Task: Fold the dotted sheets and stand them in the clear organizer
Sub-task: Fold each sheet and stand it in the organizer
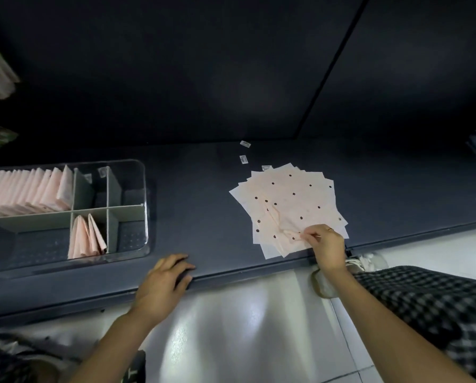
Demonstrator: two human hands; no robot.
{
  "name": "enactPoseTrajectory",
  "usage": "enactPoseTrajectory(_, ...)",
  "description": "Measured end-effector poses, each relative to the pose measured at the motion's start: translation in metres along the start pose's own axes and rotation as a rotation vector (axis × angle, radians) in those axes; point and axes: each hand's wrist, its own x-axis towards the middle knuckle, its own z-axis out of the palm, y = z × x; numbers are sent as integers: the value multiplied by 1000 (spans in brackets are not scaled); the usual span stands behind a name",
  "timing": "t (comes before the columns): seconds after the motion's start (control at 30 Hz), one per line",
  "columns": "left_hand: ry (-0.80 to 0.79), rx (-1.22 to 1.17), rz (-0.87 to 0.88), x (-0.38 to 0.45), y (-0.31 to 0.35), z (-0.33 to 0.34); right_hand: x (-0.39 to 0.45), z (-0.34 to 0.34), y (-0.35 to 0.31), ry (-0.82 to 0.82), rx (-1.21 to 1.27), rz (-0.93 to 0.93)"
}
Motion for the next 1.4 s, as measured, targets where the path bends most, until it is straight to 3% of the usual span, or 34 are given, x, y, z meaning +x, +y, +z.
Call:
enactPoseTrajectory(0.2, -27, 3, 26, 3, 14, -4, -17, 7, -41, -114, 91, -220)
enactPoseTrajectory(0.33, -7, -50, 122, 9, 40, -3, -36, 20, -99, -470, 46, -353)
enactPoseTrajectory(0.43, -91, -139, 110, 12, 52, 1, -57, 30, -135, -674, 104, -399)
enactPoseTrajectory(0.63, -114, -454, -115, 2, 37, -7, -56, 21, -156, -920, 176, -236)
enactPoseTrajectory(0.73, -70, -700, -228, 0, 30, -11, -33, -2, -147, -1130, 135, -138)
enactPoseTrajectory(0.8, 11, -805, -287, 1, 28, -11, -19, -15, -138, -1185, 109, -106)
enactPoseTrajectory(0.87, 111, -902, -369, 3, 25, -9, -11, -20, -130, -1161, 151, -96)
enactPoseTrajectory(0.93, 208, -994, -439, 5, 23, -6, -11, -13, -126, -1095, 343, -36)
enactPoseTrajectory(1.0, 274, -1043, -480, 7, 22, -5, -16, 6, -123, -926, 547, 93)
enactPoseTrajectory(1.07, 322, -1020, -495, 10, 23, -5, -20, 27, -121, -747, 551, 165)
enactPoseTrajectory(1.17, 430, -796, -481, 10, 25, -2, -26, 54, -118, -620, 410, 168)
enactPoseTrajectory(1.27, 510, -339, -237, -2, 29, 2, -27, 68, -115, -504, 253, 132)
enactPoseTrajectory(1.4, 320, -13, 133, -18, 31, 14, -23, 77, -113, -424, 171, 127)
